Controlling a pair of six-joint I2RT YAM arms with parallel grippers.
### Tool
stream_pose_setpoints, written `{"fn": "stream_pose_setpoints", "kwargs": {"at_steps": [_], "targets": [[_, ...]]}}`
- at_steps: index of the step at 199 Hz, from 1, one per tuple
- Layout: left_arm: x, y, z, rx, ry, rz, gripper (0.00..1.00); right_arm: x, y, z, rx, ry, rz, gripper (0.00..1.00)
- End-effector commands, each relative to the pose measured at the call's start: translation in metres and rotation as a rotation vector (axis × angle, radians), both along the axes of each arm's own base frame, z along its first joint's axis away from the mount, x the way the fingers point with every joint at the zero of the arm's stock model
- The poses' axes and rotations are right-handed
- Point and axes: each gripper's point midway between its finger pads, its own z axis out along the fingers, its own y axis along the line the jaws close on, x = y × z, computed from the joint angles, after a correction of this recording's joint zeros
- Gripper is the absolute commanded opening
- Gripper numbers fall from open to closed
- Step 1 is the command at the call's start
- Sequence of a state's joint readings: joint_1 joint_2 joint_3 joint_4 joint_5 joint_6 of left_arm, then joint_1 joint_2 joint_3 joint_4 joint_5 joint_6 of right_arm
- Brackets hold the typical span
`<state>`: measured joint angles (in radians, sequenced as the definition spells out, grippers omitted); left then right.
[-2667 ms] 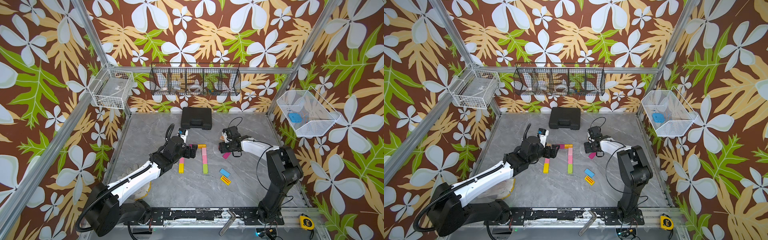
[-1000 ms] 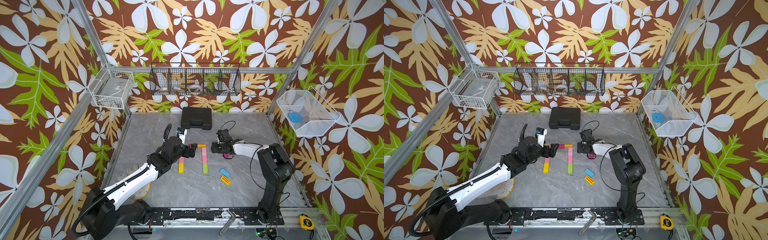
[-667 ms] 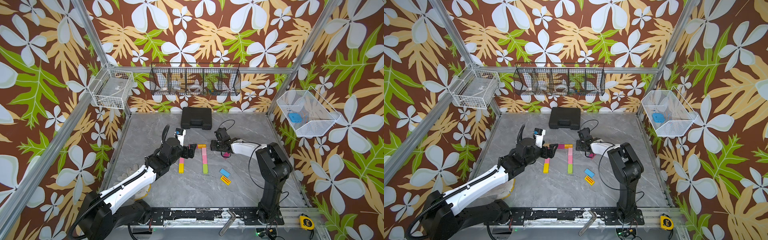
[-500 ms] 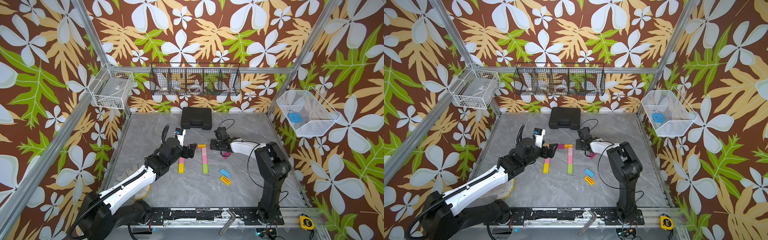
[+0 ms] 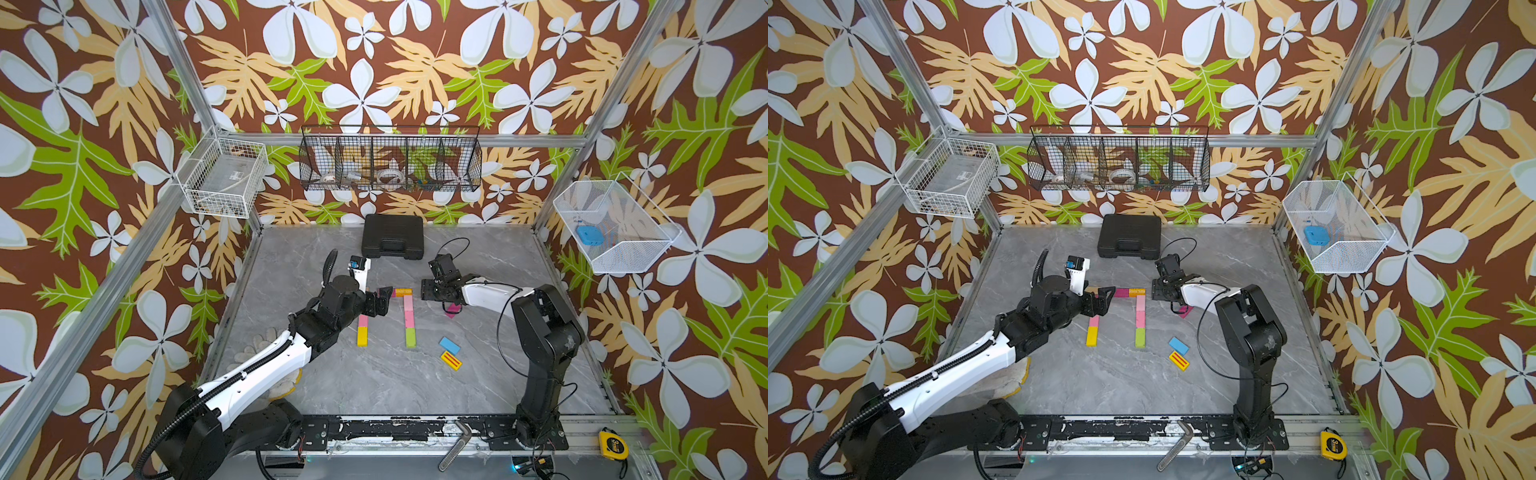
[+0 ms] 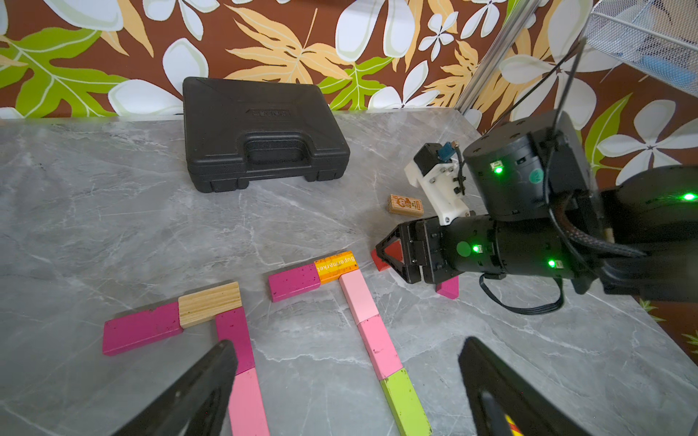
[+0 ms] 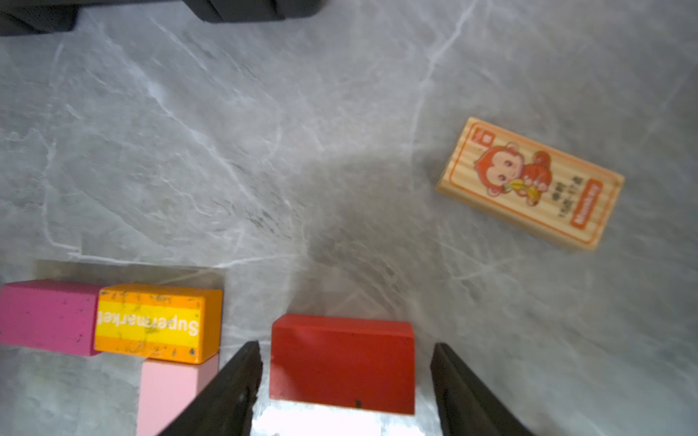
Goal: Assemble the number 7 with building blocks
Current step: Place the building block at the center of the board, then pick up the building block from the center of the board.
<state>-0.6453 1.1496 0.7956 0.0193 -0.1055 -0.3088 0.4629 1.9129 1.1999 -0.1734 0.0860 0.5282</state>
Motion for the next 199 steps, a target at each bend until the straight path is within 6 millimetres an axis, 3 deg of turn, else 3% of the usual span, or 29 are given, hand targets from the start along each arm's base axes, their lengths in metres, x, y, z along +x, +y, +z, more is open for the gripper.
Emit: {"fn": "stream_pose_setpoints", "kwargs": {"at_steps": [1, 47, 71, 152, 199], "targets": [[0.003, 0.001, 0.009, -0.004, -0.033, 0.008, 0.94, 0.007, -0.013, 0.012, -0.037, -0.028, -0.010, 0.74], [0.004, 0.000, 0.009, -0.002, -0.034, 0.006, 0.94, 0.023, -0.048, 0.016, -0.067, -0.046, -0.098, 0.85], [0.005, 0.000, 0.009, 0.002, -0.037, 0.008, 0.94, 0.034, -0.061, 0.012, -0.075, -0.041, -0.125, 0.86], [0.010, 0.006, 0.011, 0.008, -0.048, 0.029, 0.94, 0.065, -0.068, -0.011, -0.073, -0.023, -0.172, 0.87], [0.012, 0.009, 0.011, 0.007, -0.047, 0.036, 0.94, 0.069, -0.071, -0.020, -0.088, -0.015, -0.191, 0.84]]}}
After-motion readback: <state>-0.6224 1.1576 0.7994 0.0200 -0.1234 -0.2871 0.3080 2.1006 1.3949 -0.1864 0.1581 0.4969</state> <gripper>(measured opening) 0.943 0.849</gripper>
